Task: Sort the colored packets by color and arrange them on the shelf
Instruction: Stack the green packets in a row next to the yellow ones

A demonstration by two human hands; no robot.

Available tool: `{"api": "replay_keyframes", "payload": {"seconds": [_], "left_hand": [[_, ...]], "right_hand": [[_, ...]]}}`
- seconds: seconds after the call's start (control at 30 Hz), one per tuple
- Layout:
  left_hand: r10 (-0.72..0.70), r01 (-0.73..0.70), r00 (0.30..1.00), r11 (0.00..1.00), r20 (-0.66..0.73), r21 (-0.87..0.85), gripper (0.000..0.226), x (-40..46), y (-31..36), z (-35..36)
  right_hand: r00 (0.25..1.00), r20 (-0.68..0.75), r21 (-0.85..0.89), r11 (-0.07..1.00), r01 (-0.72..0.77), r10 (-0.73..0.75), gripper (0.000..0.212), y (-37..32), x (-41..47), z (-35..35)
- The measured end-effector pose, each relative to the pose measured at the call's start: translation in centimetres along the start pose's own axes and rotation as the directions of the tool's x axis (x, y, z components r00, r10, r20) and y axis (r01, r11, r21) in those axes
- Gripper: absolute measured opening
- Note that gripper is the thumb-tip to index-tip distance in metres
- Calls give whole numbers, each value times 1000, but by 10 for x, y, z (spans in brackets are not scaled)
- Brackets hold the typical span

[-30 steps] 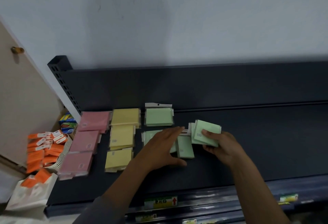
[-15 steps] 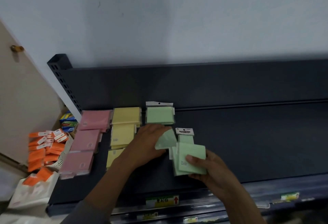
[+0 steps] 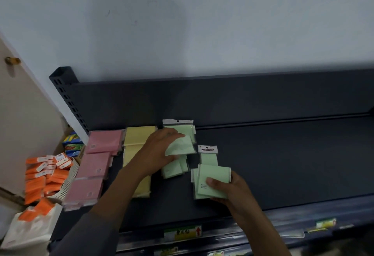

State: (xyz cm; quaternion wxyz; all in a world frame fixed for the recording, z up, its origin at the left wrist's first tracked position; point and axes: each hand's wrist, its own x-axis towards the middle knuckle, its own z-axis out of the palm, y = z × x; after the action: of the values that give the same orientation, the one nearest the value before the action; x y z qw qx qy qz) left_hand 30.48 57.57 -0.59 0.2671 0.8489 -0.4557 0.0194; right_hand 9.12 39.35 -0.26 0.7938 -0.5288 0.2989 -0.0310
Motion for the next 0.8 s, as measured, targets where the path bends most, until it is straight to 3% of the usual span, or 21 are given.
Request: {"api": "replay_keyframes", "payload": {"seconds": [0.43, 0.63, 0.8], "left_hand": [[-19, 19, 999, 1000, 43, -6, 54, 35, -17, 15], [11, -8, 1000, 996, -29, 93, 36, 37, -21, 28], [8, 2, 997, 992, -82, 125, 35, 30, -12, 25]], "right_hand": [[995, -84, -5, 998, 60, -60, 49, -9, 26, 0], [996, -64, 18, 998, 66, -64, 49, -7, 26, 3], [996, -62, 26, 997, 72, -70, 48, -6, 30, 9]]}}
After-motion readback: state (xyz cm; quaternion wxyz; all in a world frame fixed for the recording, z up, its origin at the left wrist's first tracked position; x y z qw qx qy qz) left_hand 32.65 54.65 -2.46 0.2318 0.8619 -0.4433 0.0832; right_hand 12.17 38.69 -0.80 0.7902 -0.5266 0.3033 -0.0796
